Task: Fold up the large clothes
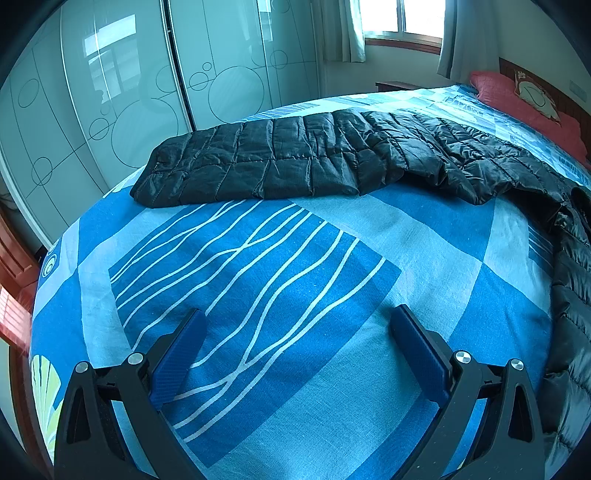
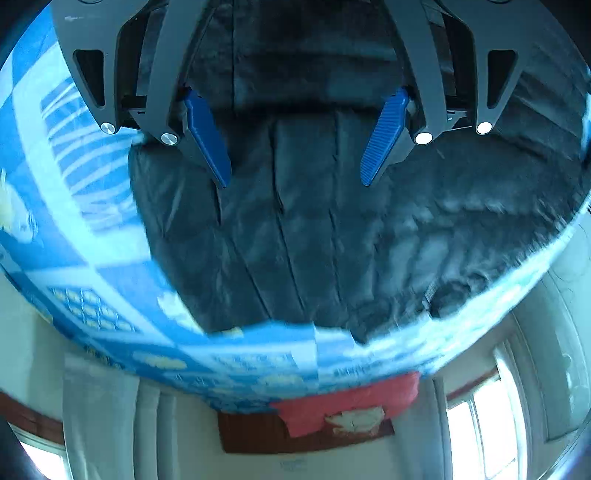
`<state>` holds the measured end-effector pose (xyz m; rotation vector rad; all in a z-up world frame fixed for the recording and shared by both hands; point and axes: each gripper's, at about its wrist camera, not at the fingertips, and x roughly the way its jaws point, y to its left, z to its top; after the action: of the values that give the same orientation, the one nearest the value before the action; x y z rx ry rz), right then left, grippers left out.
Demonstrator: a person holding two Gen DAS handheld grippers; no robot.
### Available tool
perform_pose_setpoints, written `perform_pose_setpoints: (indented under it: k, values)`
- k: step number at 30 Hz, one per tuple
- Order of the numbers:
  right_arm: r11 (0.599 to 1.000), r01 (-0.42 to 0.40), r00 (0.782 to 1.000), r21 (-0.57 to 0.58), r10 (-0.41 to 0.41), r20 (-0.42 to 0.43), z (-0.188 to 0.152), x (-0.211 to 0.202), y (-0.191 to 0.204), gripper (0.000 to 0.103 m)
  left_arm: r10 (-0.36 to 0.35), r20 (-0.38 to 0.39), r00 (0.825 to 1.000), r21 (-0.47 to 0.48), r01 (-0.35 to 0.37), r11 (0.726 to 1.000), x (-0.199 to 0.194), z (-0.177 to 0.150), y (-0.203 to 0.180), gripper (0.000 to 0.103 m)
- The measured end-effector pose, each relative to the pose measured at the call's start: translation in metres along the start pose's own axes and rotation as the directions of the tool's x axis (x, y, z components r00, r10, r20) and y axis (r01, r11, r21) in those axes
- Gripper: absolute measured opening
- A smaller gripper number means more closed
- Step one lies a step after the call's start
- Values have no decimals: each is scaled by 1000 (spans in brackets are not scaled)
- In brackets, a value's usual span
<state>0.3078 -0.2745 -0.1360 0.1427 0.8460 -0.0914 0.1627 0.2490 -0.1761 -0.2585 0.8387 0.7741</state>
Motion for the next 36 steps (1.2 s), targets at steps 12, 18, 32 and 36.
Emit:
perform_pose_setpoints:
  k: [12, 18, 32, 36]
  values:
    - [998, 54, 998, -42, -55, -15, -9, 15, 9, 76, -6, -18, 1000, -2, 6, 1000, 1, 2, 1, 99]
    - [997, 58, 998, -45, -58, -12, -10, 14, 9, 77, -70, -69, 995, -32, 68, 997, 0, 11, 12, 99]
    - [997, 62, 998, -51, -62, -7, -10, 13, 8, 77, -324, 59, 944, -316, 325, 891, 36, 62, 134, 98]
    - [996, 65, 998, -54, -65, -6, -10, 13, 9, 77, -383, 106, 918, -445, 388, 807, 62, 74, 166, 98]
